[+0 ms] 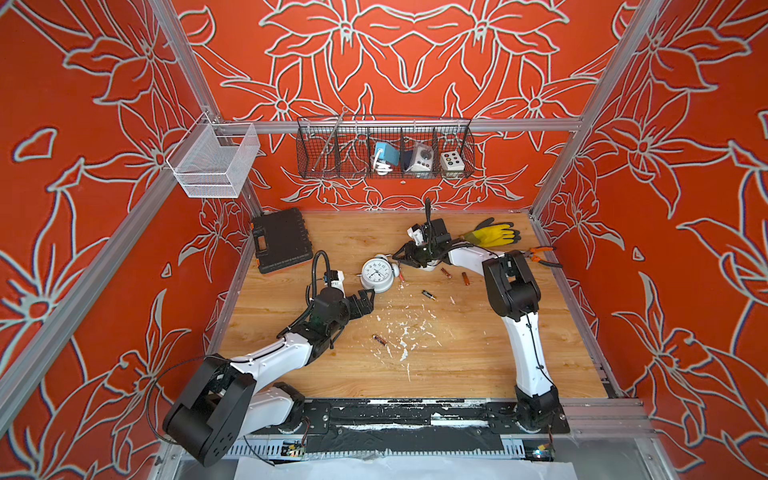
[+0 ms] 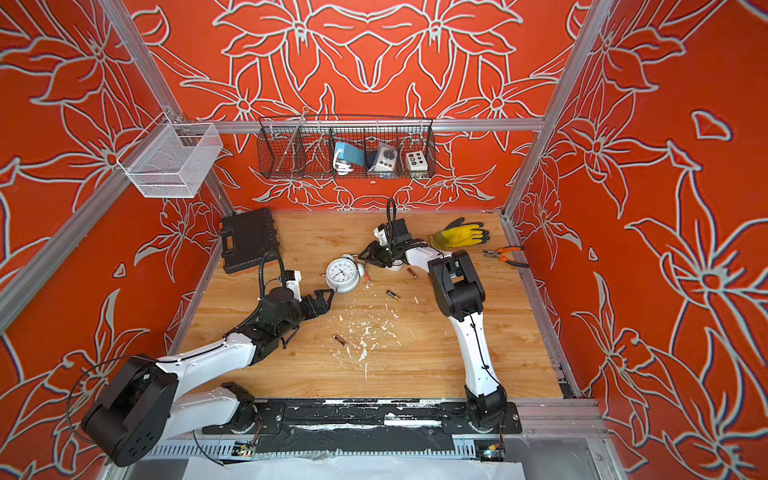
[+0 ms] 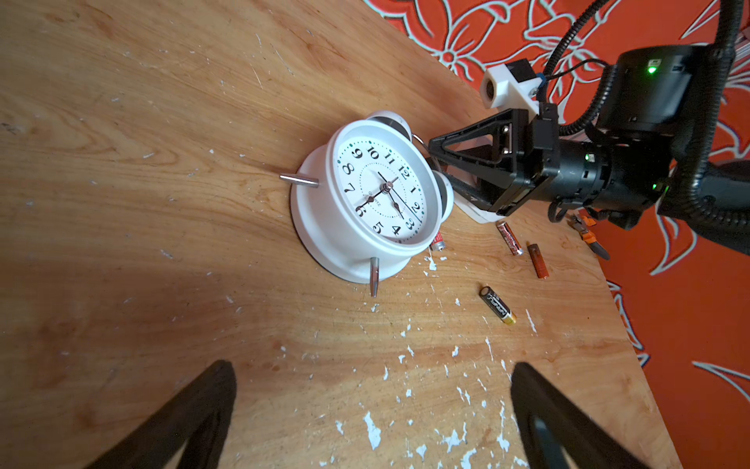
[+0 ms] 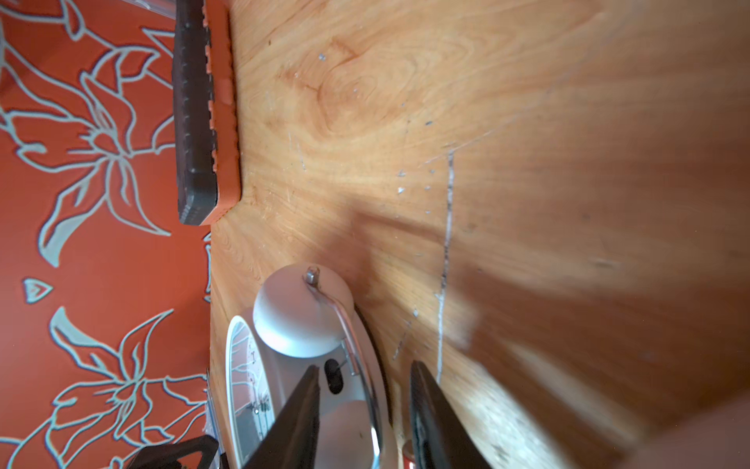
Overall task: Insert the battery into the alarm
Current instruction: Adjust the alarm at the center of the board.
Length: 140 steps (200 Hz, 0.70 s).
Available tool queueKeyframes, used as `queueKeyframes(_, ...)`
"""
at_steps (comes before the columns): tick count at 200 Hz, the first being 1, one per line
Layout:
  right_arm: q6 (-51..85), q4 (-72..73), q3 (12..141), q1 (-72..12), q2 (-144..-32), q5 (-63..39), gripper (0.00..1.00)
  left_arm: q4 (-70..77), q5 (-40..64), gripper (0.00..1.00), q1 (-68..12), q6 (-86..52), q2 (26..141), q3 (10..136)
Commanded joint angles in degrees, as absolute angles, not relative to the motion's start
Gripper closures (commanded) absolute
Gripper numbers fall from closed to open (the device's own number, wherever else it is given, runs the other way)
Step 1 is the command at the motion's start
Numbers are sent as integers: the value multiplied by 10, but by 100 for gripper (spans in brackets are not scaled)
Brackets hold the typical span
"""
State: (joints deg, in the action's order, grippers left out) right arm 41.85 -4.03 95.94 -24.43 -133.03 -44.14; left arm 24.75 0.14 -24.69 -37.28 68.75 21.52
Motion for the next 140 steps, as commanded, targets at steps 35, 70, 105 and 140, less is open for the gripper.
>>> queueKeyframes(35, 434, -32, 963, -246, -1335, -461, 85, 243, 2, 1, -243, -366, 684, 207)
queueKeyframes(70, 433, -30, 956, -246, -1316, -465, 99, 243, 1, 1, -243, -364, 686, 208)
queueKeyframes(105, 430, -27, 944, -247, -1287, -471, 100, 242, 0, 1, -242, -362, 686, 207)
queueKeyframes(140, 427, -25, 926, -250, -1256, -473, 100, 242, 0, 1, -239, -368, 691, 209)
